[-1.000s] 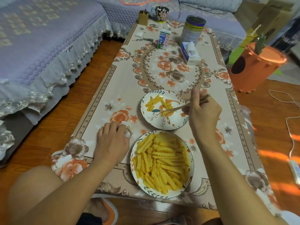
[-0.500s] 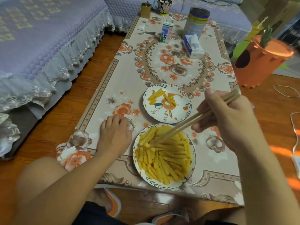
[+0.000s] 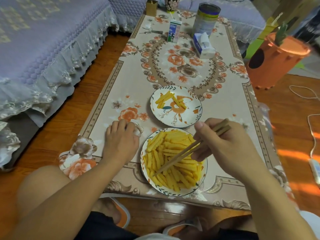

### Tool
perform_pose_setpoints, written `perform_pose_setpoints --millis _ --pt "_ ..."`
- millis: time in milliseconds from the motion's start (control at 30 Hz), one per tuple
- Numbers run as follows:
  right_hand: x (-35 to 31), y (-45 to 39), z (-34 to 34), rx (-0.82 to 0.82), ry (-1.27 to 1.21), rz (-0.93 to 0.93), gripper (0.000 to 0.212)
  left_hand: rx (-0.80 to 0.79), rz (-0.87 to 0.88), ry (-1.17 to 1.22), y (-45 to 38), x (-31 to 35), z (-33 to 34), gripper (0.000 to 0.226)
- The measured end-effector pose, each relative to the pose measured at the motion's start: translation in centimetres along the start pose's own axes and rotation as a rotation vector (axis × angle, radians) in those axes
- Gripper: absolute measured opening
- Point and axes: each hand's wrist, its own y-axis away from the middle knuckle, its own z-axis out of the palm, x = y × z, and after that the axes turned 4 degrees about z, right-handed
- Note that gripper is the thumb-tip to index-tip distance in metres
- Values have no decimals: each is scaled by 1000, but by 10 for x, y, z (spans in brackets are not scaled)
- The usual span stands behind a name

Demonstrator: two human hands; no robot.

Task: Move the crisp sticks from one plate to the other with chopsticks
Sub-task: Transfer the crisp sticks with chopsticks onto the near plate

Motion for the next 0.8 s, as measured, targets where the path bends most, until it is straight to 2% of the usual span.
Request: perform_pose_setpoints --millis 100,267,333,567,800 --pt "-9 -7 -17 110 -76 -45 39 -6 2 0 0 0 0 31" --pt "0 -51 -46 462 -177 -122 37 0 2 26 -1 1 -1 41" --pt "14 -76 -50 539 -156 -115 36 3 0 31 -1 2 -2 41" --pt "40 -125 -30 543 7 -109 31 30 4 37 -1 1 -1 37" --pt "33 -120 -36 579 -5 -66 42 15 2 27 -1 1 -2 38"
